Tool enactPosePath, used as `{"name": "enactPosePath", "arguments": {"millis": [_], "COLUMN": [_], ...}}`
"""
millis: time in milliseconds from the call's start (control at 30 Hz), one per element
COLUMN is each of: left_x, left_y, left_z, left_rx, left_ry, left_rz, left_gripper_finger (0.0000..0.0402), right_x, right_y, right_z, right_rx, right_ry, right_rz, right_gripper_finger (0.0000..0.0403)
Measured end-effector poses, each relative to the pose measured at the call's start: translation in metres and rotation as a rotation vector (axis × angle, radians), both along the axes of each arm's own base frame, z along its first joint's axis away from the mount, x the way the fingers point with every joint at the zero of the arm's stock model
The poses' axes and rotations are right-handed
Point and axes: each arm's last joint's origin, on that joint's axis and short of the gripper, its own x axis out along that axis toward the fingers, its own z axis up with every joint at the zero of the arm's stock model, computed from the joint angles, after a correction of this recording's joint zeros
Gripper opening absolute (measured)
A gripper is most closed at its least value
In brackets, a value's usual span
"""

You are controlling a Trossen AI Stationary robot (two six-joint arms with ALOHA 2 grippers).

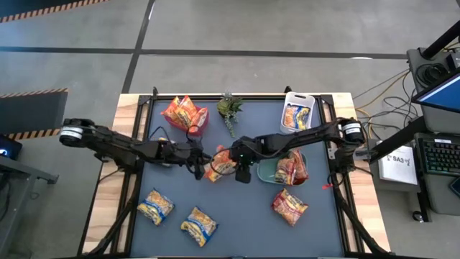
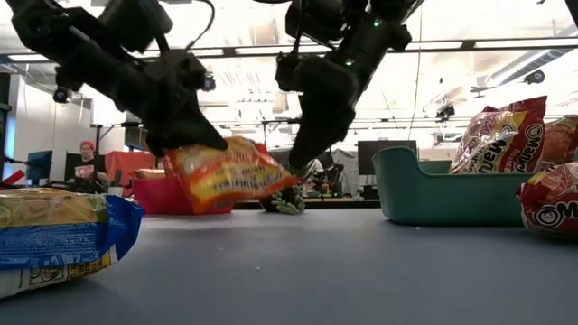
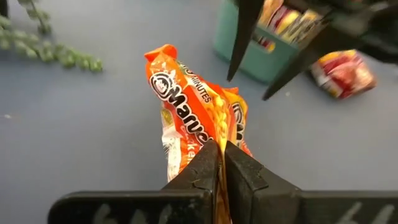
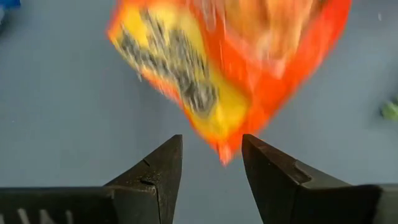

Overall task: Sort Maruchan noodles
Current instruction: Put the orange noodle pack into the red bin

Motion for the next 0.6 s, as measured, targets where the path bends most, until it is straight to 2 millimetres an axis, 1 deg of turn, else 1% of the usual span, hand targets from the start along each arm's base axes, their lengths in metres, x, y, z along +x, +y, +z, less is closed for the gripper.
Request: {"name": "enactPosePath", "arguments": {"millis": [133, 267, 400, 500, 600], "left_x": [-0.01, -0.021, -0.034, -0.042, -0.048], "left_y": [0.001, 0.004, 0.01, 0.018, 0.029], "left_z": [0.022, 0.056, 0.09, 0.117, 0.136], "left_rx": [0.027, 0.122, 0.296, 0.431, 0.532], "left_ry": [-0.046, -0.06, 0.032, 0.124, 0.227], "left_rz": [-0.009, 0.032, 0.13, 0.226, 0.319], "left_gripper_finger": [0.0, 0.0, 0.0, 0.0, 0.0], "right_x": [-0.011, -0.022, -0.035, -0.045, -0.054], "right_y": [0.0, 0.0, -0.001, -0.003, -0.004], "right_z": [0.006, 0.016, 0.026, 0.033, 0.037], "right_rx": [-0.003, -0.004, -0.037, -0.068, -0.073], "right_ry": [0.05, 0.034, 0.004, -0.041, -0.111], "right_rz": [-0.004, -0.004, -0.027, -0.062, -0.083], "right_gripper_finger": [0.0155, 0.0157, 0.0156, 0.0155, 0.0157]}}
